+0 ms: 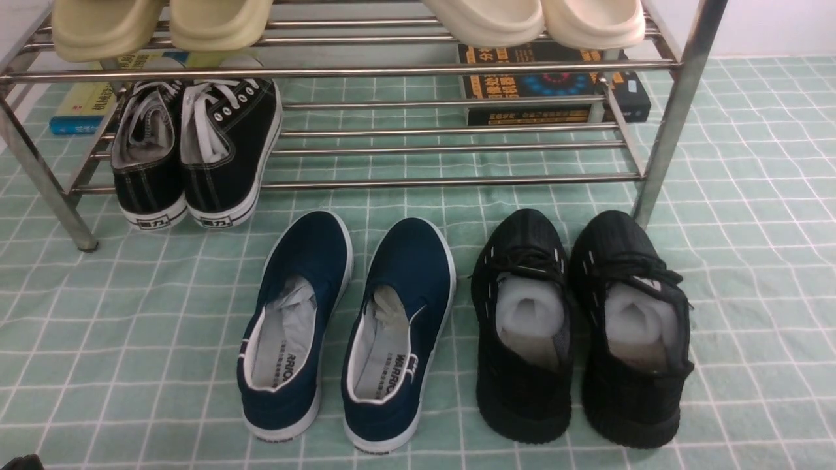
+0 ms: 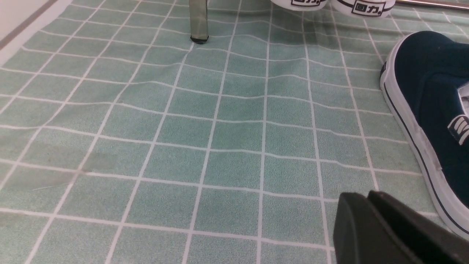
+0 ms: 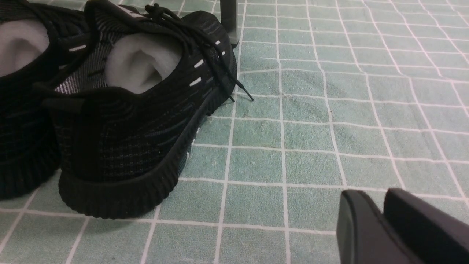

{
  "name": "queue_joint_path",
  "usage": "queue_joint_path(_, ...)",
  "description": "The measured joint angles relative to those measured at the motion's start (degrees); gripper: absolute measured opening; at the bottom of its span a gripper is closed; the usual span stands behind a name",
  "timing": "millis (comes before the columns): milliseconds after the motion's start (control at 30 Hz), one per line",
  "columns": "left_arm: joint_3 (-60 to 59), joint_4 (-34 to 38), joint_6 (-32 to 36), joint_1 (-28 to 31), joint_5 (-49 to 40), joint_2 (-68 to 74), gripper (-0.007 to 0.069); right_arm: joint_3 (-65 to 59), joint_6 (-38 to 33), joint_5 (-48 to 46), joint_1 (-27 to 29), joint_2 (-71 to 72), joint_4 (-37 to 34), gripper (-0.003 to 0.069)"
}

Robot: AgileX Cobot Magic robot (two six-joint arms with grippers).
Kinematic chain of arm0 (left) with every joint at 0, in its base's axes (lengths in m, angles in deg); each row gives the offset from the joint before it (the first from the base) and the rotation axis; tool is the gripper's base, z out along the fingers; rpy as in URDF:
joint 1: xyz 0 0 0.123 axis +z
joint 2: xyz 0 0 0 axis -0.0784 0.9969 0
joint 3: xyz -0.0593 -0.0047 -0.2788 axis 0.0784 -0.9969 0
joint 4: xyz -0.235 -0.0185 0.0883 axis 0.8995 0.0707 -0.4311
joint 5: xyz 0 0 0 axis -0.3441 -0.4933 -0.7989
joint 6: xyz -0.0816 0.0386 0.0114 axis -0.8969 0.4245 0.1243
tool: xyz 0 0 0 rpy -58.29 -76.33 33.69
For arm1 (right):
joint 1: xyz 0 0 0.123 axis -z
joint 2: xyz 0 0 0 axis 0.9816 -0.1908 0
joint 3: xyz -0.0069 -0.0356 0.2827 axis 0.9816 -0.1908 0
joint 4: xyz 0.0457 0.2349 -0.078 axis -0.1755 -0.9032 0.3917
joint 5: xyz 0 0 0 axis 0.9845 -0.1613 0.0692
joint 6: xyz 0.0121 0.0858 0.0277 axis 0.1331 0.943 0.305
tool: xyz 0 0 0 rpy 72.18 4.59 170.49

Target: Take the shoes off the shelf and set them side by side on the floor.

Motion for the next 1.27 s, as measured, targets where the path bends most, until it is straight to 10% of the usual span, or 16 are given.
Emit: queue_joint_path(1267,0.00,-0.21,0.00,0.00,-0.05,0.00,0.0099,0.00,0.00,-0.04,0.00,0.00,0.00,0.0169)
